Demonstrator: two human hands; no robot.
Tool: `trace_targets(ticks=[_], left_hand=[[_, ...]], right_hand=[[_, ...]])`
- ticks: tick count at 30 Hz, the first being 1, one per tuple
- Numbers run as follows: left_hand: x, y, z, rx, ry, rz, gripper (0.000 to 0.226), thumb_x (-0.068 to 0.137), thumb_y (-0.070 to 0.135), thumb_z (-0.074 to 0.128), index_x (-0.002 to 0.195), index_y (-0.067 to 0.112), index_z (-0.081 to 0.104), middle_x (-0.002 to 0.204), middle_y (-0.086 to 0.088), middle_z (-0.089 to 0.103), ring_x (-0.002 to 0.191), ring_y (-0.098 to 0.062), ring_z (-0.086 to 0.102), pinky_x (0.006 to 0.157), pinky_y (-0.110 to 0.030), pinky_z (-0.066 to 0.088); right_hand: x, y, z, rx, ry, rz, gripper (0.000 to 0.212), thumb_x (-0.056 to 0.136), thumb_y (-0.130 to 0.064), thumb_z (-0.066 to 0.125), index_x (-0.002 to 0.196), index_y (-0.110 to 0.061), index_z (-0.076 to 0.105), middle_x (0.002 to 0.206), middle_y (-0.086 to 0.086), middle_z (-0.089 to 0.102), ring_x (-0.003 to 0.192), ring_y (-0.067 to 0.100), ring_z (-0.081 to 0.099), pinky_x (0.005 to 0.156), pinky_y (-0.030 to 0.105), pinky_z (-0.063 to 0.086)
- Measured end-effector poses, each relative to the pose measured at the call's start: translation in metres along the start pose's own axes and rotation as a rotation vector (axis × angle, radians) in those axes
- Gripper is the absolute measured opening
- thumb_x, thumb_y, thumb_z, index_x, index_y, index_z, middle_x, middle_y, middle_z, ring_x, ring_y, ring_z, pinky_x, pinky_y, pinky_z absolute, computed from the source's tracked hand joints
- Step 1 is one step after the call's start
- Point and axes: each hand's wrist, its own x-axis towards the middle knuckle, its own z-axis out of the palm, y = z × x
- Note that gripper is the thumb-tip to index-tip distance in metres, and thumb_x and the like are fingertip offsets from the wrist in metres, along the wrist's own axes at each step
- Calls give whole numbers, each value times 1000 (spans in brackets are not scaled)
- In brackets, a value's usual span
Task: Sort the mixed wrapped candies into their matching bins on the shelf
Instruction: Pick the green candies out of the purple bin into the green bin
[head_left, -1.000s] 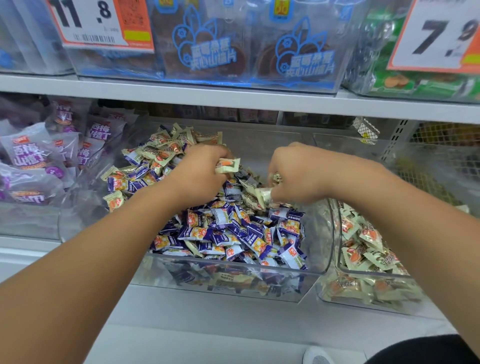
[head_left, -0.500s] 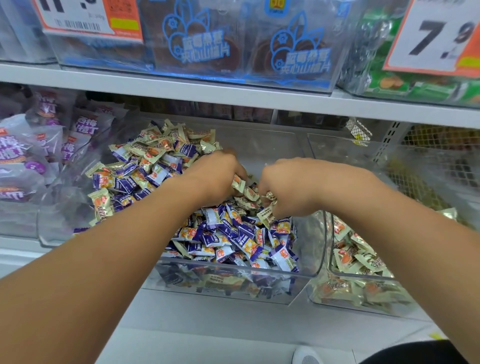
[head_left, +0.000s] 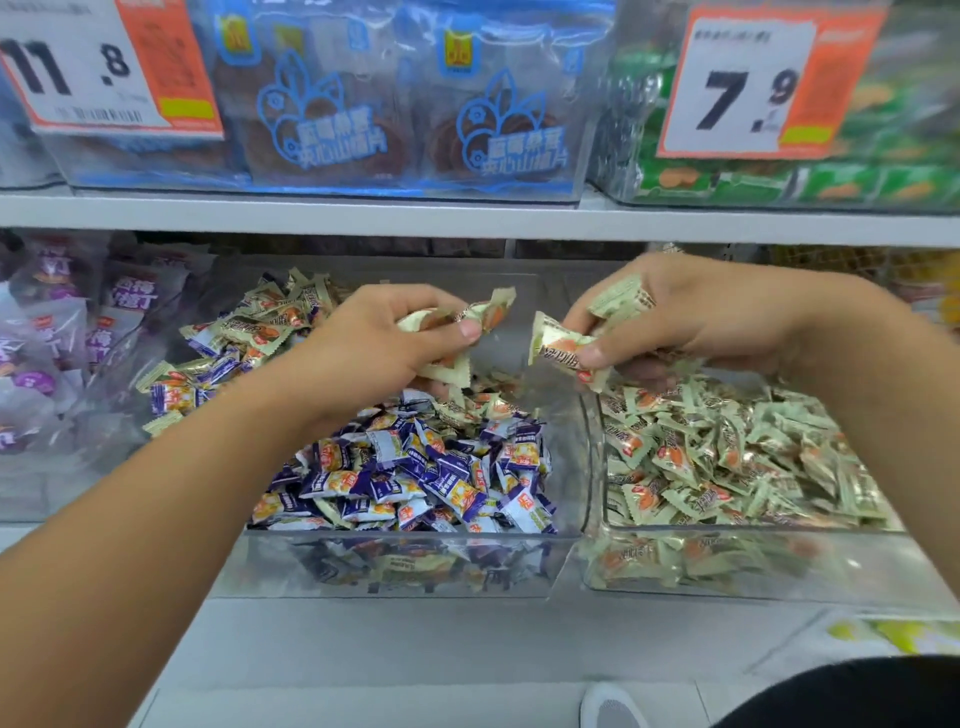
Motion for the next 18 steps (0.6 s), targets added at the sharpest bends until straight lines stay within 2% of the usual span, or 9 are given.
trace_targets(ticks=[3, 6, 7, 9, 11, 13, 14, 16, 18], left_hand=[[2, 18, 25, 16, -35, 35, 7, 89, 22, 71, 93, 18, 75, 73, -3, 66, 61, -16, 64, 58, -25, 56], [11, 35, 56, 56, -50, 80, 5, 88, 24, 73, 91, 20, 74, 73, -1, 68, 55, -18, 65, 51, -26, 55], [15, 40, 66, 74, -56, 109, 5, 88, 24, 73, 91, 20, 74, 76, -1, 68, 56, -19, 67, 54, -30, 57], [21, 49, 84, 163, -52, 202, 5, 88, 23, 73, 92, 20, 73, 78, 1, 69, 56, -20, 69, 53, -27, 56], [27, 54, 101, 309, -41, 322, 5, 88, 21, 74, 92, 21, 72, 80, 8, 68, 57, -8, 67, 49, -20, 50], [33, 53, 115, 428, -59, 393, 12, 86, 21, 75, 97, 23, 72, 89, 12, 69, 66, 1, 63, 58, -18, 49], [36, 50, 122, 491, -79, 417, 21, 86, 22, 76, 106, 25, 70, 99, 11, 69, 78, 2, 63, 67, -19, 49], [43, 42, 132, 652, -141, 456, 48, 85, 29, 77, 129, 25, 59, 126, 6, 62, 111, -9, 58, 91, -22, 44], [46, 36, 136, 725, -202, 463, 66, 83, 38, 77, 141, 26, 47, 141, 5, 52, 128, -14, 47, 105, -26, 36]], right_hand=[[-14, 44, -16, 267, 13, 215, 14, 93, -8, 60, 97, 6, 61, 60, 9, 58, 45, 10, 46, 38, 16, 32], [-24, 85, -27, 544, 194, 527, 18, 95, -17, 59, 103, -1, 63, 71, 10, 66, 54, 12, 60, 40, 17, 47], [-28, 93, -31, 613, 259, 593, 21, 94, -22, 60, 104, -5, 65, 79, 13, 69, 63, 16, 66, 46, 22, 54], [-33, 104, -41, 694, 369, 630, 38, 95, -39, 57, 114, -6, 65, 102, 19, 72, 87, 29, 69, 62, 35, 62], [-37, 111, -52, 732, 425, 596, 58, 94, -55, 51, 125, -6, 59, 116, 20, 65, 104, 35, 62, 73, 49, 61], [-39, 111, -59, 667, 447, 571, 69, 94, -64, 45, 131, -6, 54, 122, 15, 61, 114, 33, 57, 90, 56, 54], [-40, 109, -61, 592, 456, 573, 70, 94, -65, 42, 132, -7, 53, 125, 13, 60, 118, 33, 56, 99, 55, 48], [-43, 103, -63, 438, 483, 571, 62, 97, -64, 39, 125, -12, 55, 130, 11, 56, 121, 32, 52, 107, 54, 40], [-46, 95, -64, 292, 503, 555, 55, 97, -62, 42, 118, -15, 61, 131, 8, 58, 120, 31, 54, 108, 53, 41]])
